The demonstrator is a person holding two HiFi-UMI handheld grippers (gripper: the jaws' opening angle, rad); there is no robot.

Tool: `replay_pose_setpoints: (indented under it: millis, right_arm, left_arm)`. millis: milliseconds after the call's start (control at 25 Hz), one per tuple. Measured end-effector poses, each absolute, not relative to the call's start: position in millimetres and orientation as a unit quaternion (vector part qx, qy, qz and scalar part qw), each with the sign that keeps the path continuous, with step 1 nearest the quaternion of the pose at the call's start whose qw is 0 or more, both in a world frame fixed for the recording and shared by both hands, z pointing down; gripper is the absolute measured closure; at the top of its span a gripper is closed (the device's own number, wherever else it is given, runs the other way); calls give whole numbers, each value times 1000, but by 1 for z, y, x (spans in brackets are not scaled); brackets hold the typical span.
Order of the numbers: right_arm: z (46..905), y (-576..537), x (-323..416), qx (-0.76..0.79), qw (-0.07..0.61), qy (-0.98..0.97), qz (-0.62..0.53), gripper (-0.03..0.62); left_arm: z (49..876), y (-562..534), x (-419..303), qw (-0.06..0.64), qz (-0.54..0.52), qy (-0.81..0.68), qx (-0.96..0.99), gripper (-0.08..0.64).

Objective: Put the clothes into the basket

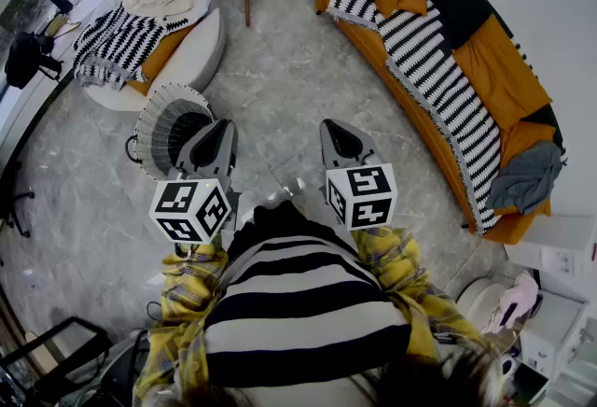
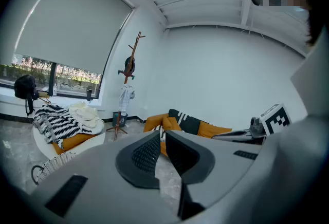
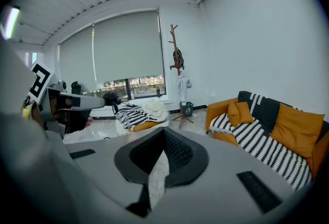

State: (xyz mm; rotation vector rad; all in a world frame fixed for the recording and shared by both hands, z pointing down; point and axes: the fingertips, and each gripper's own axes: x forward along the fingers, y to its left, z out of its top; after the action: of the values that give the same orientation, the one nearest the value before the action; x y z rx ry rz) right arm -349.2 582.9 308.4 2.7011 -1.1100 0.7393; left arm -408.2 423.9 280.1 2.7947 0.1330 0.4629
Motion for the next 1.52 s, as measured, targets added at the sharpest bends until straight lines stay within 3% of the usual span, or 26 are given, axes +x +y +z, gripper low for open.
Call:
replay_pose_setpoints:
  millis: [440,1040,1520]
  right_arm:
    - [313,575,-324,885,45,-390,250,566]
    - [333,592,-283,875,57,-404,261,566]
    - [350,552,-239,867,80,-412,269,566]
  left_arm:
    - [286,421,-388,157,163,31,973,517]
    - [306,438,-357,168,177,6,970,515]
    - [315,391,-318,177,166,-29,970,515]
